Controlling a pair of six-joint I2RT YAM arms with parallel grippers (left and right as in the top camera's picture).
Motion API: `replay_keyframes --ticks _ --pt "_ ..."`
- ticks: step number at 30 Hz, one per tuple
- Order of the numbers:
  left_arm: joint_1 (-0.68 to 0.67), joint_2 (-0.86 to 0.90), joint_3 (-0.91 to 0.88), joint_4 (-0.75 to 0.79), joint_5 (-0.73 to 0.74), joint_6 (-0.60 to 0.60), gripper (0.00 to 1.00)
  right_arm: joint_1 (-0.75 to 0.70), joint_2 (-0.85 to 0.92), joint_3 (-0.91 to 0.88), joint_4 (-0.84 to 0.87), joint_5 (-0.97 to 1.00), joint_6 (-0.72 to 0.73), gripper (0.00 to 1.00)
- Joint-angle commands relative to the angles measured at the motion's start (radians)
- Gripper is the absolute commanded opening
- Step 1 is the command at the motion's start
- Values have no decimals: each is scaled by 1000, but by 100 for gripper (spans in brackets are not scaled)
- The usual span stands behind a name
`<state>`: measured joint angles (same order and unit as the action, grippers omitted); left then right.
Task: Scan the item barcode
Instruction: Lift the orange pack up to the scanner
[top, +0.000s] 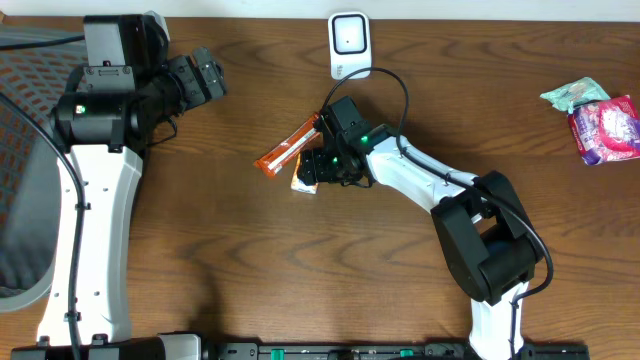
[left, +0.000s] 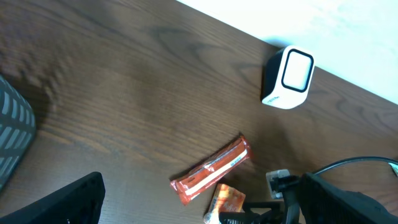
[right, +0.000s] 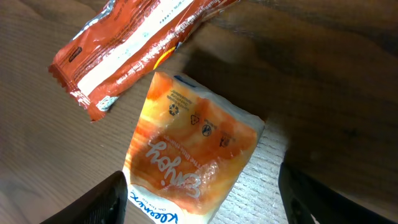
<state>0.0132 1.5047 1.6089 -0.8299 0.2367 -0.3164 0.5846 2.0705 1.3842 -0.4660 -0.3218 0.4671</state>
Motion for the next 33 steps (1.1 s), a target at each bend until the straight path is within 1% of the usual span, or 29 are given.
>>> replay_keyframes --ticks 1,6,8,9,10,11,12,13,14,15,16,19,24,27,28,30,33 --pt "3 5 -3 0 -3 9 98 4 11 -14 8 -5 8 73" --pt "3 5 -3 0 -3 9 98 5 42 -29 40 -6 80 74" --pt "3 5 -3 0 -3 9 98 5 60 -30 40 -6 83 68" --pt "3 5 -3 0 -3 8 98 3 62 -30 39 -5 81 62" --pt "3 5 -3 0 -3 9 98 0 63 -30 37 -4 76 52" --pt "3 5 -3 0 -3 9 98 -6 63 -30 36 -6 75 41" --pt "3 5 -3 0 -3 9 98 -13 62 -29 36 -13 75 32" --pt "3 5 -3 0 -3 8 98 -19 61 -27 37 -29 75 18" --pt "3 5 -3 0 -3 9 98 -29 61 -25 36 -55 75 8" --pt "3 5 -3 0 -3 8 98 -43 61 -23 36 -99 74 3" --pt "3 5 -3 0 -3 9 98 -55 61 -23 36 -138 66 1" --pt "3 5 -3 0 -3 8 98 -108 60 -23 40 -322 -7 1" --pt "3 5 -3 0 -3 9 98 -213 60 -23 54 -753 -220 1" --pt "3 5 -3 0 -3 8 98 -268 60 -23 55 -1001 -306 1" --pt "3 5 -3 0 -3 9 98 -280 60 -23 55 -1060 -325 1" --pt "3 5 -3 0 -3 9 98 -301 60 -23 55 -1150 -363 4" --pt "3 5 -3 0 -3 9 98 -319 60 -23 56 -1159 -364 1"
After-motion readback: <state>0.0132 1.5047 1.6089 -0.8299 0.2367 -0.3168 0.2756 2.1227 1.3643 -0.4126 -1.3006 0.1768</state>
